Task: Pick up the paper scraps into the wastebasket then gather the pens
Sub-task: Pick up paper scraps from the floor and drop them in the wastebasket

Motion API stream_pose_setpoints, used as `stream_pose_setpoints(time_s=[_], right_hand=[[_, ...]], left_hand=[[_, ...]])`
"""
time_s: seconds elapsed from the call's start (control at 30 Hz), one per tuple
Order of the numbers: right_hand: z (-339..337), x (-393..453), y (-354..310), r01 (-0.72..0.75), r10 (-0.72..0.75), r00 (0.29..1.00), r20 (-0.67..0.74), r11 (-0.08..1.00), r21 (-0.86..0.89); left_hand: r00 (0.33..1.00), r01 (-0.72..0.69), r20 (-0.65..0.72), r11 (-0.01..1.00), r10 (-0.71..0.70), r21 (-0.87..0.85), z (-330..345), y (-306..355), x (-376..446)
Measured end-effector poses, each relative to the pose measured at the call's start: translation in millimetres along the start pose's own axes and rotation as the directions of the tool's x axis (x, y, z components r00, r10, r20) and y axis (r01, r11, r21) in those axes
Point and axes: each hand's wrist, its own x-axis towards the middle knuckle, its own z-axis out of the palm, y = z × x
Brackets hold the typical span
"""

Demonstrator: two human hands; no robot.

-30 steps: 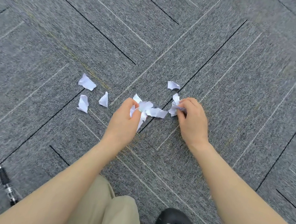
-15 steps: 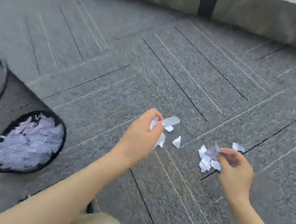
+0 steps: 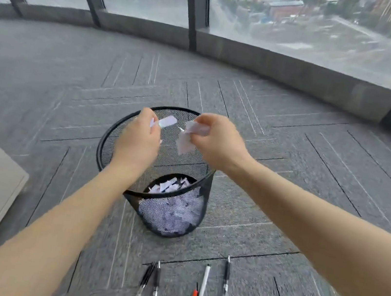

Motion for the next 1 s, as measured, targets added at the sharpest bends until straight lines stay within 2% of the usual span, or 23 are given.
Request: stream_pose_setpoints(time_s=[0.07, 0.13, 0.2, 0.23, 0.3, 0.37, 0.43, 0.47, 0.53, 0.6, 0.67, 0.73, 0.77, 0.83, 0.9, 0.93, 0.97, 1.0], right_hand=[[14.5, 13.5, -3.0, -0.047, 0.070, 0.992, 0.101, 0.976, -0.213], [24.3, 15.7, 3.4, -0.044, 0.139, 0.973, 0.186, 0.897, -0.439], [28.0, 11.2, 16.0, -0.023, 0.199, 0.949, 0.246, 0.817, -0.576], [27.7, 6.0, 22.8, -0.007, 0.209, 0.941, 0.267, 0.800, -0.600], [19.9, -8.0, 35.7, 0.054, 0.152, 0.941, 0.303, 0.815, -0.577], [1.5, -27.5, 49.5, 0.078, 0.058, 0.961, 0.272, 0.882, -0.464], [-24.9, -50.8, 71.4, 0.018, 0.025, 0.987, 0.156, 0.964, -0.266], [-40.1, -64.1, 89.0, -0.034, 0.048, 0.995, 0.083, 0.987, -0.159], [-73.5, -96.4, 132.7, -0.212, 0.214, 0.974, -0.075, 0.977, 0.038], [-102.8, -136.5, 185.6, -0.408, 0.452, 0.863, -0.226, 0.887, 0.219], [-123.5, -184.8, 239.9, -0.555, 0.632, 0.687, -0.360, 0.775, 0.303], [-135.7, -232.7, 282.8, -0.638, 0.737, 0.522, -0.430, 0.672, 0.376], [-139.4, -253.5, 296.3, -0.655, 0.765, 0.462, -0.448, 0.635, 0.408], [-144.3, -285.7, 310.6, -0.666, 0.791, 0.397, -0.465, 0.597, 0.447], [-146.3, -309.1, 316.9, -0.672, 0.804, 0.370, -0.464, 0.577, 0.464], [-146.1, -317.3, 319.7, -0.675, 0.808, 0.357, -0.467, 0.570, 0.469], [-145.4, -322.4, 323.4, -0.684, 0.811, 0.353, -0.466, 0.564, 0.463], [-143.0, -324.2, 328.8, -0.698, 0.814, 0.354, -0.461, 0.558, 0.449]], left_hand=[[0.983, 0.055, 0.168, 0.991, -0.075, 0.122, 10.9, -18.5, 10.4], [0.879, 0.064, 0.432, 0.948, -0.201, 0.311, 22.1, -33.2, 11.5], [0.771, -0.064, 0.584, 0.882, -0.253, 0.467, 30.2, -40.4, 7.6], [0.767, -0.120, 0.593, 0.853, -0.245, 0.508, 33.5, -41.8, 5.0], [0.815, -0.166, 0.544, 0.819, -0.200, 0.549, 35.0, -35.8, 0.3], [0.889, -0.182, 0.449, 0.833, -0.088, 0.523, 33.9, -21.1, -7.0], [0.954, -0.203, 0.279, 0.925, 0.112, 0.322, 36.4, -4.6, -18.1], [0.961, -0.239, 0.185, 0.954, 0.205, 0.180, 38.4, 4.5, -27.1], [0.927, -0.370, 0.065, 0.929, 0.369, 0.001, 47.4, 23.7, -48.5], [0.857, -0.513, 0.040, 0.857, 0.514, -0.036, 64.8, 39.8, -67.4], [0.825, -0.565, 0.010, 0.825, 0.565, -0.023, 83.8, 51.3, -72.7], [0.879, -0.475, -0.044, 0.880, 0.474, -0.005, 96.2, 56.9, -60.2], [0.913, -0.405, -0.058, 0.914, 0.404, -0.007, 100.0, 52.5, -50.2], [0.948, -0.299, -0.082, 0.949, 0.307, 0.103, 105.6, 23.0, -19.4], [0.952, -0.267, -0.100, 0.946, 0.289, 0.183, 110.2, -16.6, 10.5], [0.936, -0.290, -0.141, 0.932, 0.324, 0.218, 106.3, -12.0, 9.7], [0.923, -0.338, -0.121, 0.919, 0.366, 0.204, 103.3, 12.5, -6.3], [0.906, -0.408, -0.042, 0.896, 0.421, 0.177, 104.2, 49.9, -27.8]])
